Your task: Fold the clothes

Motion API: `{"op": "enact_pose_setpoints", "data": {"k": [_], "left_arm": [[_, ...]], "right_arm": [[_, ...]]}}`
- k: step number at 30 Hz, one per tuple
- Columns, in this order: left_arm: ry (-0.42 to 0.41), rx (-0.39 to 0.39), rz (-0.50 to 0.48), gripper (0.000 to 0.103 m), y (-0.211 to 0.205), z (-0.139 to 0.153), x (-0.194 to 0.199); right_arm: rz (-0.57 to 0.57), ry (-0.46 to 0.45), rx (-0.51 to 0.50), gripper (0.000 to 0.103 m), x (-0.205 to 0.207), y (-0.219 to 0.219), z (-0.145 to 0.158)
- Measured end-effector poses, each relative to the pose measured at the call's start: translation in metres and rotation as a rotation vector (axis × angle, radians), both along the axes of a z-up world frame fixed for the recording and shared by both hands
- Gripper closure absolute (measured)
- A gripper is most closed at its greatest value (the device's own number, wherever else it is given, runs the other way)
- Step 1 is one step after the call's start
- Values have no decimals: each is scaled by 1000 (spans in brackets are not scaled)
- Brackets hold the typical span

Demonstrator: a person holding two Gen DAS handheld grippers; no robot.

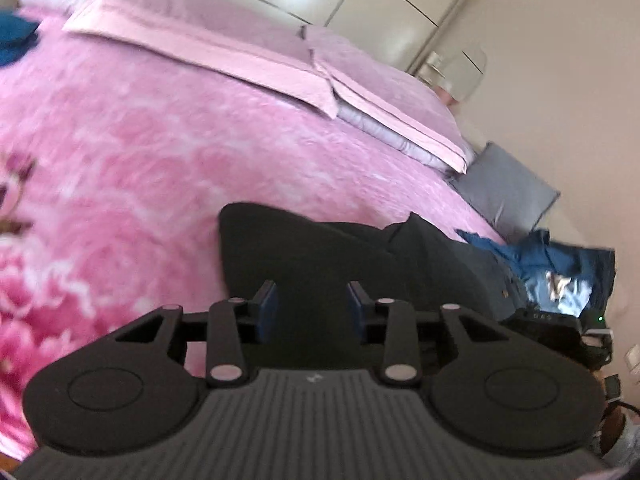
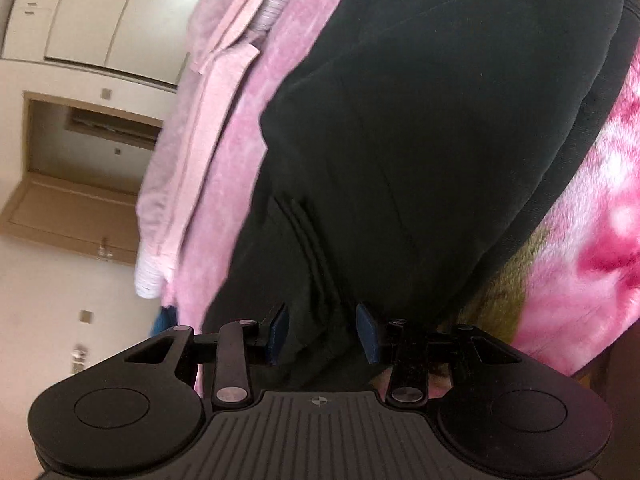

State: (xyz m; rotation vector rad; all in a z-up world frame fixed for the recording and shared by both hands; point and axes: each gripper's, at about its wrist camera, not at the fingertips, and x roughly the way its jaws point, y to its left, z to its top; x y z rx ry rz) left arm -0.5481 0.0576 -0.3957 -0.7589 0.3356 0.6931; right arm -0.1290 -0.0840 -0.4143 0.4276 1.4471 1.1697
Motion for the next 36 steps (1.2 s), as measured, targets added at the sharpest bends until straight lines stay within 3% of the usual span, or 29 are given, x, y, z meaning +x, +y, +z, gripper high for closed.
{"op": "enact_pose_setpoints", "data": {"k": [8,14,21,25,30,33,35,36], "left_arm": [[-39,-45,4,71,12,-20,-2],[-54,-58,1,72,12,-26,-3],[-55,-61,6,71,11,-26,-6],[-56,-60,16,72,13,-27,-8],[-59,-66,13,71,11,-27,-6],[-56,-68,14,71,12,-27,-8],[-53,-67,13,72,13,-26,-8],[-55,-62,6,72,13,-24,-8]], "right_arm": [[-41,-8,-7,62,-11,-9,1],[-96,88,5,62,-12,-14,-9],[-109,34,-4,61,-19,-2,-4],[-160,161,18,61,-21,-26,-11],[-152,177,19,61,-27,0,-20],[-140,74,19,63,-34,17,-15],[-96,-62,29,92,-41,24,-4],[-64,-155,46,93,-45,26,5]]}}
